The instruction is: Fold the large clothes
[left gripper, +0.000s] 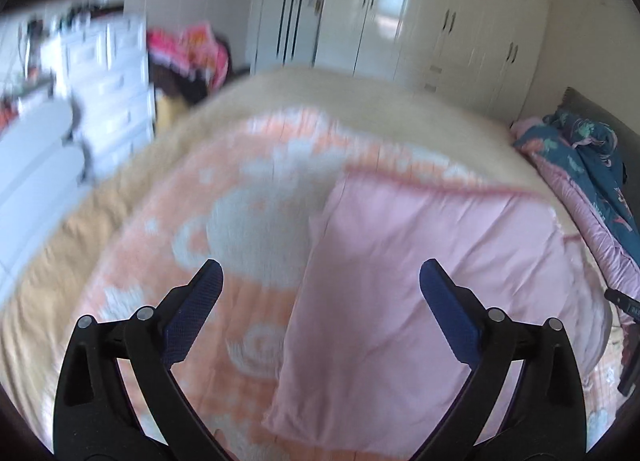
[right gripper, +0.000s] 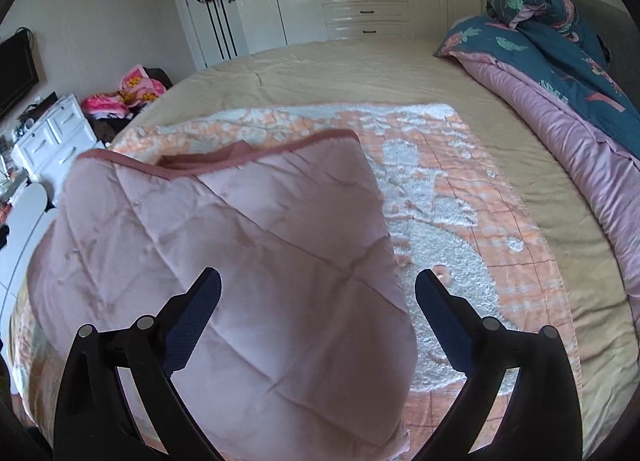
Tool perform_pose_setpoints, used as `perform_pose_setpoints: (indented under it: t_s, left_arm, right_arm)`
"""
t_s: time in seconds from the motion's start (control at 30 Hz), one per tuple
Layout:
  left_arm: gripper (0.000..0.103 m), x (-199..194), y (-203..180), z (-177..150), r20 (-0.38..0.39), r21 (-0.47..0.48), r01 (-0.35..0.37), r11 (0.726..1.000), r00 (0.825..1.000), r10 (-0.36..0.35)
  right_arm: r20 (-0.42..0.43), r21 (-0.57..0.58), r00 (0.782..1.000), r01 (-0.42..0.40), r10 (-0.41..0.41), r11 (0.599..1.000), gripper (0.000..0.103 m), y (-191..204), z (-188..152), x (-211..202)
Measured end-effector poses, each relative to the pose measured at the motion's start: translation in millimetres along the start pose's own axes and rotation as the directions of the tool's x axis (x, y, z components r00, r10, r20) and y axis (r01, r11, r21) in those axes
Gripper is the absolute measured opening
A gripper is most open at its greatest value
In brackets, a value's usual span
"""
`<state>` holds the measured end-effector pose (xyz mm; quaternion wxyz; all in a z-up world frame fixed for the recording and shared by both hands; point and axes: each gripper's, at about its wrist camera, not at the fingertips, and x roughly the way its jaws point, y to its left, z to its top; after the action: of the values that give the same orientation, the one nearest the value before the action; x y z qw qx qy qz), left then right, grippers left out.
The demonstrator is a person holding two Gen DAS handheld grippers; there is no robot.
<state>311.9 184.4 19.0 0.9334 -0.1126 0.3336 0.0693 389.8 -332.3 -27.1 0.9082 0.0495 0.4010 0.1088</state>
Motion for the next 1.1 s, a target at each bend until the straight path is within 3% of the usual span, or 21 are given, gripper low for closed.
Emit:
perform_pose_setpoints:
  t_s: [0.1, 0.17, 0.3, 0.33, 0.37, 0.4, 0.43, 0.47, 0.6, 0.73, 0.87, 1.1]
  left_arm:
    - [0.094, 32, 9, -27, -0.117, -0.027, 0.053, 0.998, 0.992, -0.056]
    - [0.094, 44, 8, -37, -0.154, -0.031, 0.075, 0.997, 0.985, -0.079]
    - [0.092, 53, -4, -48, -0.152, -0.02, 0.083, 0.996, 0.985, -0.085]
    - [0.085, 52, -7, -47, -0.141, -0.01, 0.084, 0.996, 0.986, -0.085]
    - [0.055, 50, -12, -47, -0.127, 0.004, 0.082, 0.997, 0.989, -0.081]
    - [0.036, 48, -17, -45, -0.112, 0.022, 0.064, 0.998, 0.992, -0.062]
    - [0.031, 46, -22, -41, -0.1, 0.04, 0.055, 0.998, 0.994, -0.05]
    - [0.015, 44, -27, -35, -0.084, 0.052, 0.047, 0.998, 0.996, -0.042]
    - [0.013, 39, -37, -5, -0.02, 0.061, 0.037, 0.997, 0.999, -0.036]
    - [0.013, 50, -45, 28, 0.007, 0.068, 0.007, 0.998, 1.0, -0.008]
    - [0.013, 82, -48, 35, -0.034, 0.073, -0.035, 0.997, 0.999, 0.038]
    - [0.015, 120, -46, 25, -0.075, 0.073, -0.075, 0.995, 0.994, 0.08]
  right_arm:
    - [-0.027, -0.002, 1.0, -0.003, 0.003, 1.0, 0.097, -4, -6, 14]
    - [-0.023, 0.001, 1.0, -0.013, 0.013, 1.0, 0.096, -5, -10, 17]
    - [0.0, -0.005, 1.0, -0.017, 0.017, 1.0, 0.087, -4, -16, 19]
    - [0.023, -0.01, 1.0, -0.011, 0.011, 1.0, 0.08, -3, -19, 18]
    - [0.034, -0.015, 0.999, -0.005, 0.005, 1.0, 0.067, -1, -19, 17]
    - [0.042, -0.023, 0.999, 0.002, -0.001, 1.0, 0.055, 0, -19, 16]
    - [0.049, -0.032, 0.999, 0.002, -0.001, 0.999, 0.03, 1, -18, 16]
    - [0.066, -0.033, 0.998, -0.01, 0.012, 0.999, 0.021, 1, -15, 12]
    - [0.158, 0.018, 0.987, 0.004, -0.007, 1.0, 0.017, -1, 12, -3]
    - [0.186, 0.08, 0.982, 0.017, -0.031, 0.997, 0.016, -7, 42, 8]
    - [0.143, 0.102, 0.987, 0.063, -0.077, 0.993, 0.015, -8, 54, 37]
    - [0.074, 0.115, 0.991, 0.106, -0.115, 0.988, 0.015, -15, 48, 81]
